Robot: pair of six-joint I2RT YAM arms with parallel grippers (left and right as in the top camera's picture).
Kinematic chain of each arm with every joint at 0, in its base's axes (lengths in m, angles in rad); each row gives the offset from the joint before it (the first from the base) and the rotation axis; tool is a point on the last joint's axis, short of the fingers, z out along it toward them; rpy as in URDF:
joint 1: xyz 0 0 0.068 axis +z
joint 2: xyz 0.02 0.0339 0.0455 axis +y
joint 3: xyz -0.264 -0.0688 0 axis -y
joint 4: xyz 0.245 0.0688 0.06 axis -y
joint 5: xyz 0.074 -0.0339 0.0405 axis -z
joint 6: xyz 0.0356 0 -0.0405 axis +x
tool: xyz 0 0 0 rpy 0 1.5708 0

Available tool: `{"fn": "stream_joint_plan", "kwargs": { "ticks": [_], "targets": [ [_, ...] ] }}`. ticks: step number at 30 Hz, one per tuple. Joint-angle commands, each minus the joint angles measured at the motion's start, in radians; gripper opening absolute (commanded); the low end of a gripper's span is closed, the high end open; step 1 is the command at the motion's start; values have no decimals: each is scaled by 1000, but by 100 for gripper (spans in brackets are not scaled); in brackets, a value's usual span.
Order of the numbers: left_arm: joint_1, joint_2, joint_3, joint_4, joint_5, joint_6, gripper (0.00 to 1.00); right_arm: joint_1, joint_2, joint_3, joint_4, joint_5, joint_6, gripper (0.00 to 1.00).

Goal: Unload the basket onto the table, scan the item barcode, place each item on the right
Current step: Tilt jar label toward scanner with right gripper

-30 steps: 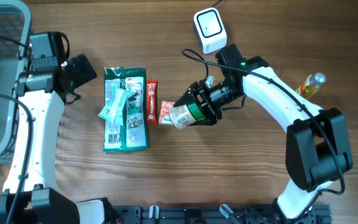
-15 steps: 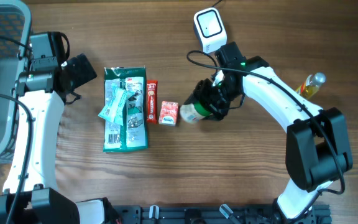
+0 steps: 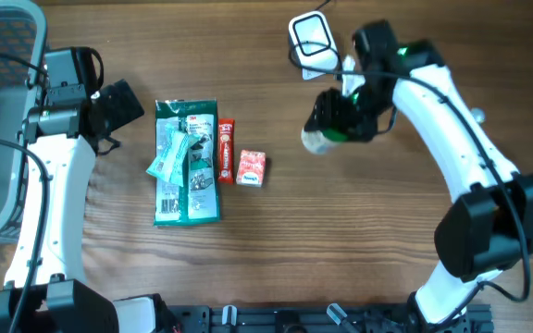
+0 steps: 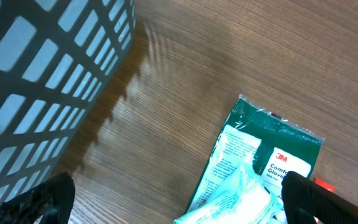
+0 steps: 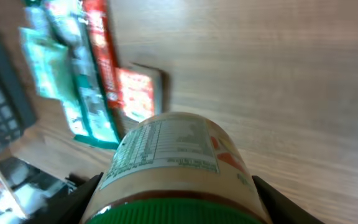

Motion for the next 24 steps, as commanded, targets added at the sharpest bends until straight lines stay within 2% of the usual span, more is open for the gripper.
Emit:
{"fn": "stream_joint_plan", "kwargs": {
  "ticks": [1,4,6,12,14,17,24],
  "targets": [
    [6,-2,6,2,-2,-13,100,8,-30,146,-42,93,-96,46],
    [6,-2,6,2,-2,-13,100,8,-20,148,-6,98,-108,47],
    [6,-2,6,2,-2,-13,100,13,0,134,78,158,-107,43],
    [6,-2,6,3,-2,-13,100,28,56,79,440,229,-159,37],
    [6,-2,6,3,-2,-13,100,28,85,62,589,322,-159,38],
    [6,-2,6,3,-2,-13,100,28,141,61,721,383,-159,35],
    [6,-2,6,2,-2,-13,100,27,294,61,1016,462,-158,39]
  ]
}}
